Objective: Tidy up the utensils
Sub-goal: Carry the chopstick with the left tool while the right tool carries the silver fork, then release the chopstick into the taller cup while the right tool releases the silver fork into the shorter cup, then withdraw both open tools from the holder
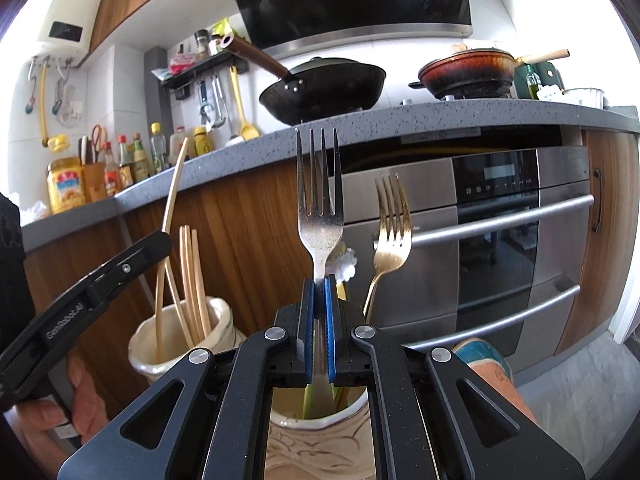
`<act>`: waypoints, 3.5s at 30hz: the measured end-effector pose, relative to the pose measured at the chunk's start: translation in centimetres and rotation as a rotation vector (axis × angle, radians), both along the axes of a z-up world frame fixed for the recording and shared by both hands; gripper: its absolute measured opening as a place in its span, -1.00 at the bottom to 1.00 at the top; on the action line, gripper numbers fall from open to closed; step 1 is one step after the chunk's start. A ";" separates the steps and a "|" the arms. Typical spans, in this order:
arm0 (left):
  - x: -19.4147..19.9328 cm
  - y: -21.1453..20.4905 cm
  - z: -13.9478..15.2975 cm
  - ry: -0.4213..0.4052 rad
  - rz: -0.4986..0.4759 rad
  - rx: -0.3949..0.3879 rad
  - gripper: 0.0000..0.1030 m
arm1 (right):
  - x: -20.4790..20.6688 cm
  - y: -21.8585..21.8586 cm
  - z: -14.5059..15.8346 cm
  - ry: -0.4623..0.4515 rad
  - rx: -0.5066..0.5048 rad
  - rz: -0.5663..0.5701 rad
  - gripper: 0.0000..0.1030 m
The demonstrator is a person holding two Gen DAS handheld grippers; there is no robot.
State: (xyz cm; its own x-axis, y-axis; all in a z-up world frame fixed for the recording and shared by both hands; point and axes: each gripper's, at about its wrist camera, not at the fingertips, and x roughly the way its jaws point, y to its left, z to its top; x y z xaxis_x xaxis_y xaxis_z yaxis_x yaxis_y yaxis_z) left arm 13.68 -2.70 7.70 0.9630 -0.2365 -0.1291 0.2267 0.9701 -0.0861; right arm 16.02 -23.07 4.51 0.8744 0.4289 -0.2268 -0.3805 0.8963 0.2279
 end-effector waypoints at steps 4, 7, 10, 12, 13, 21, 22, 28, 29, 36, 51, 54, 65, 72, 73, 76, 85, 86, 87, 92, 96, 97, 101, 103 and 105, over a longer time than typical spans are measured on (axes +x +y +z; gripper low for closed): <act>-0.7 0.0 -0.5 0.022 -0.004 0.039 -0.91 | 0.0 0.3 -0.5 0.011 -0.023 0.005 -0.88; -1.0 0.6 -0.8 0.052 0.002 0.033 -0.91 | -0.1 -0.2 -0.6 0.023 -0.022 -0.007 -0.88; -1.3 1.3 -1.0 0.078 0.007 0.016 -0.91 | -0.2 -0.8 -0.8 0.034 -0.010 -0.022 -0.88; -1.5 1.7 -1.1 0.087 0.016 0.013 -0.91 | -0.3 -0.9 -0.9 0.040 -0.016 -0.033 -0.88; -1.6 1.9 -1.1 0.094 0.021 0.011 -0.91 | -0.4 -0.9 -1.0 0.043 -0.020 -0.039 -0.88; -1.4 2.2 -2.0 0.166 0.029 0.015 -0.91 | -0.6 -0.8 -1.2 0.061 -0.055 -0.079 -0.88; -1.3 2.2 -2.1 0.166 0.031 0.015 -0.91 | -0.6 -0.7 -1.3 0.065 -0.056 -0.081 -0.88; -1.2 2.4 -2.0 0.173 0.027 0.003 -0.90 | -0.1 -1.0 -1.6 0.089 -0.053 -0.091 -0.88; -1.2 2.4 -2.0 0.173 0.028 0.006 -0.90 | -0.1 -0.9 -1.6 0.090 -0.056 -0.092 -0.88; -1.0 2.4 -2.0 0.179 0.039 0.017 -0.82 | 0.1 -0.7 -1.9 0.101 -0.069 -0.101 -0.88; -1.0 3.5 -1.8 0.182 0.062 -0.024 -0.53 | 0.0 -1.2 -1.6 0.089 -0.045 -0.108 -0.87; -0.9 3.5 -1.9 0.187 0.056 -0.030 -0.42 | -0.2 -1.2 -1.6 0.081 -0.040 -0.105 -0.72; -2.8 3.7 -1.9 0.145 0.064 -0.039 0.37 | -2.6 -2.0 -1.2 0.050 -0.029 -0.137 0.57; -6.0 3.9 -2.9 0.141 0.094 -0.019 0.89 | -6.6 -1.7 -1.6 -0.006 -0.133 -0.139 0.87; -6.5 3.8 -3.1 0.138 0.097 -0.011 0.89 | -7.4 -1.7 -1.8 -0.022 -0.153 -0.138 0.89; -8.0 3.3 -3.7 0.143 0.103 0.030 0.89 | -9.4 -1.7 -2.2 -0.064 -0.196 -0.136 0.90; -12.1 2.3 -5.1 0.130 0.099 0.081 0.89 | -12.1 -3.4 -2.8 -0.091 -0.173 -0.130 0.90; -12.3 2.1 -5.4 0.129 0.097 0.092 0.89 | -12.1 -3.5 -2.8 -0.095 -0.170 -0.130 0.90; -12.5 1.9 -5.6 0.126 0.095 0.100 0.89 | -12.2 -3.5 -2.9 -0.103 -0.172 -0.132 0.90; -12.7 1.1 -6.2 0.118 0.090 0.122 0.89 | -12.2 -3.4 -3.3 -0.118 -0.185 -0.150 0.90; -12.2 0.5 -6.5 0.153 0.120 0.158 0.89 | -12.4 -3.5 -3.3 -0.129 -0.166 -0.148 0.90; -12.1 0.4 -6.5 0.159 0.122 0.162 0.89 | -12.4 -3.4 -3.3 -0.130 -0.170 -0.145 0.90; -12.1 0.7 -6.6 0.176 0.122 0.147 0.89 | -12.4 -2.9 -3.3 -0.127 -0.193 -0.144 0.91; -12.0 0.8 -6.7 0.185 0.121 0.140 0.89 | -12.4 -2.8 -3.3 -0.128 -0.199 -0.138 0.91; -12.0 1.0 -6.7 0.188 0.128 0.133 0.89 | -12.3 -2.6 -3.4 -0.125 -0.204 -0.134 0.91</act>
